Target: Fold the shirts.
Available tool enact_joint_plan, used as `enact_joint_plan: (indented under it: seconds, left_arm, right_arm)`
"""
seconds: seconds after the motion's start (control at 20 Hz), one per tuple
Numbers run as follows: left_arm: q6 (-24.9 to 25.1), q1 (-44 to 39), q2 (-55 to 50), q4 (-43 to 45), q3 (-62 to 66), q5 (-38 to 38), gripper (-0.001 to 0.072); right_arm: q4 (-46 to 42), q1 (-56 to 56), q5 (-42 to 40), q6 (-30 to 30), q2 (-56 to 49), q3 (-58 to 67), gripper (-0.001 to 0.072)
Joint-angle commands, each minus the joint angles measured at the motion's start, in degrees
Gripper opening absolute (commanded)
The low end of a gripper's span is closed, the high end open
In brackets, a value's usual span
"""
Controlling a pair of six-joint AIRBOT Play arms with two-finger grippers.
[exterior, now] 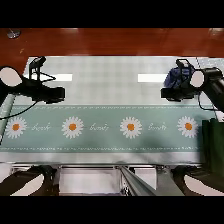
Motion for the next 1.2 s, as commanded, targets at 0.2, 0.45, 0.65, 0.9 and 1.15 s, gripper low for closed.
enact_joint_plan:
  seconds: [0.2,0.45,0.65,0.9,1.15]
  left_arm:
    - [0.0,0.0,0.0,0.0,0.0,0.1,0.0025]
    - [0.2,0.0,0.0,0.0,0.0,4.1,0.0025]
    - [0.2,0.1,-0.1,0.1,0.0,16.3,0.0127]
    - [0.2,0.4,-1.6,0.9,0.0,28.1,0.0700]
    - [0.2,0.3,-7.4,0.8,0.0,24.9,0.0701]
  right_arm:
    - [0.6,0.1,-0.5,0.0,0.0,0.0,0.0024]
    - [0.3,0.1,-7.8,-0.2,-0.1,0.0,0.0025]
    - [-7.9,0.0,-21.2,0.2,-1.5,0.0,0.0634]
    - [-20.3,-11.1,-34.0,17.2,-11.4,5.4,0.0633]
    - [-13.7,-19.5,-22.1,14.6,-26.6,19.8,0.0632]
